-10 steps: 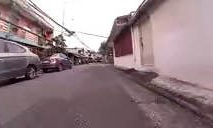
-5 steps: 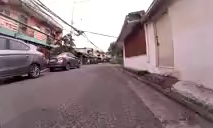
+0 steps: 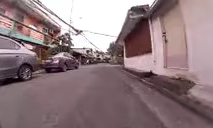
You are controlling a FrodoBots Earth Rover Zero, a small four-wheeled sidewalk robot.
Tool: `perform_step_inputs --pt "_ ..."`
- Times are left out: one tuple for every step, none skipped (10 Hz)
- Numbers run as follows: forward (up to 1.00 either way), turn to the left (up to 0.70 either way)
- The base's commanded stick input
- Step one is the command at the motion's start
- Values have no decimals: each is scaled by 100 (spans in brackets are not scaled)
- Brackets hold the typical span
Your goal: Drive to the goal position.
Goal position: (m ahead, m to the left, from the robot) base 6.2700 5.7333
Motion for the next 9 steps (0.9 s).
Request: perform_step_inputs --pt "100 0" --pt "100 0" --pt "100 0" --pt "100 0" --pt "100 0" --pt "100 0" --pt "100 0" --pt "100 0" --pt "100 0"
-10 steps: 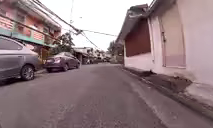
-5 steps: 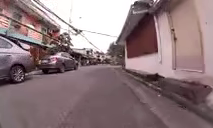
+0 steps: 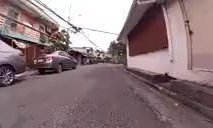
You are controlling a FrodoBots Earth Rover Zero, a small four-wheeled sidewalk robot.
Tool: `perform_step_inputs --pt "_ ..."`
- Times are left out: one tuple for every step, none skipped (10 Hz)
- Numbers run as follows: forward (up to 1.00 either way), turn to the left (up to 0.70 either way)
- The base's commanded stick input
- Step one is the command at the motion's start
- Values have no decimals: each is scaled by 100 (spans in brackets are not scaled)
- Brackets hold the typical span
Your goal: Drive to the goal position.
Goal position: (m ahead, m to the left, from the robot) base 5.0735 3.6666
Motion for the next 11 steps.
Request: perform_step_inputs --pt "100 0" --pt "100 0" --pt "100 0" --pt "100 0" --pt "100 0" --pt "100 0" --pt "100 0" --pt "100 0" --pt "100 0" --pt "100 0" --pt "100 0"
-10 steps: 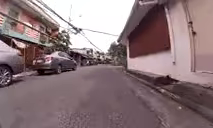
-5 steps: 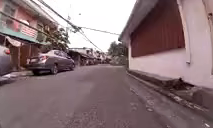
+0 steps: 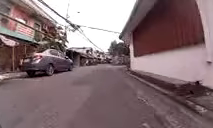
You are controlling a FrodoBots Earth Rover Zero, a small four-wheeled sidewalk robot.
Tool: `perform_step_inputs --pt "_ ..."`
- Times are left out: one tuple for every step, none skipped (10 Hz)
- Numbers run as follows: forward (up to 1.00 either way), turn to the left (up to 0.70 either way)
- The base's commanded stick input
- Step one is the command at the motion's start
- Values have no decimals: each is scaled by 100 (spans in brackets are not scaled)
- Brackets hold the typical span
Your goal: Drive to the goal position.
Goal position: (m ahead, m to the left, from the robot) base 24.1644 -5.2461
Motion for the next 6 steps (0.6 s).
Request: perform_step_inputs --pt "100 0" --pt "100 0" --pt "100 0" --pt "100 0" --pt "100 0" --pt "100 0"
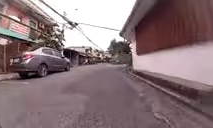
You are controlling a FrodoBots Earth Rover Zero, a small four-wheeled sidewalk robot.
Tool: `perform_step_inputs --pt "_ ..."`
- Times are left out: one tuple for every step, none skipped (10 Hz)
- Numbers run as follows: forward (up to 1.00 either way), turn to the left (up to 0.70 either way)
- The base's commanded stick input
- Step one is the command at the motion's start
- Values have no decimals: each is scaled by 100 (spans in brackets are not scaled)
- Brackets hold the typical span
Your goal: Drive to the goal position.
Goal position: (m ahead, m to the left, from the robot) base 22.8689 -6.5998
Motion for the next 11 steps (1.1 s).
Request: perform_step_inputs --pt "100 0" --pt "100 0" --pt "100 0" --pt "100 0" --pt "100 0" --pt "100 0" --pt "100 0" --pt "100 0" --pt "100 0" --pt "100 0" --pt "100 0"
